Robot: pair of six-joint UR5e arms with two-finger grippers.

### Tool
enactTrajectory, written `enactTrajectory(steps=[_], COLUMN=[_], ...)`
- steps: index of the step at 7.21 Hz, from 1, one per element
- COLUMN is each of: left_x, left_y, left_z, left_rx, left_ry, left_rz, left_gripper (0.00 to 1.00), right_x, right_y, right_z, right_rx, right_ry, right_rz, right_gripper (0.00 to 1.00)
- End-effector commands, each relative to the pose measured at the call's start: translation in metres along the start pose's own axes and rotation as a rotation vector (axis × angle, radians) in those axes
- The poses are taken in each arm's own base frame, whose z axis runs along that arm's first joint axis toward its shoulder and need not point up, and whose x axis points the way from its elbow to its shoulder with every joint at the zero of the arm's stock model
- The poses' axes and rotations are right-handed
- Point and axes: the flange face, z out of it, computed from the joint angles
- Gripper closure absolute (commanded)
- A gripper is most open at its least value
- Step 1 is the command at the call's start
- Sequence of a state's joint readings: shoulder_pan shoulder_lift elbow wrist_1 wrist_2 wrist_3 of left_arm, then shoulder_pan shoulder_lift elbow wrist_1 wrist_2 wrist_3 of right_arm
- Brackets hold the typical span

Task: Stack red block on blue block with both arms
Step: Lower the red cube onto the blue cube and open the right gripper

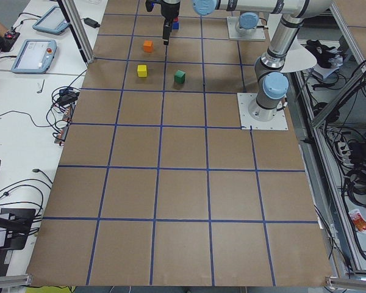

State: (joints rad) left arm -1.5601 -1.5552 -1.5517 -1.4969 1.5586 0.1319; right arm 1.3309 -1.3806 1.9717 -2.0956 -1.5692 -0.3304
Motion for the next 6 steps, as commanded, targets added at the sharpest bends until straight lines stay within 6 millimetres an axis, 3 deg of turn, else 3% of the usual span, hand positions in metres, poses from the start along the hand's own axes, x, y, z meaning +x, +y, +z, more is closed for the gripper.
enactTrajectory(steps=[1, 4, 5, 6], left_x=[-0.001, 0.000, -0.001, -0.001], left_y=[0.001, 0.001, 0.001, 0.002], left_z=[0.000, 0.000, 0.005, 0.011], left_rx=[-0.002, -0.002, -0.014, -0.022], left_ry=[-0.007, -0.004, -0.006, -0.003], left_rz=[0.000, 0.000, 0.000, 0.000], left_gripper=[0.00, 0.00, 0.00, 0.00], right_x=[0.001, 0.001, 0.001, 0.001], right_y=[-0.001, 0.000, 0.000, 0.000], right_z=[0.000, 0.001, 0.001, 0.001], right_rx=[0.002, 0.001, 0.001, 0.001], right_ry=[0.001, 0.004, 0.004, 0.004], right_rz=[0.001, 0.003, 0.001, 0.003], right_gripper=[0.98, 0.89, 0.81, 0.64])
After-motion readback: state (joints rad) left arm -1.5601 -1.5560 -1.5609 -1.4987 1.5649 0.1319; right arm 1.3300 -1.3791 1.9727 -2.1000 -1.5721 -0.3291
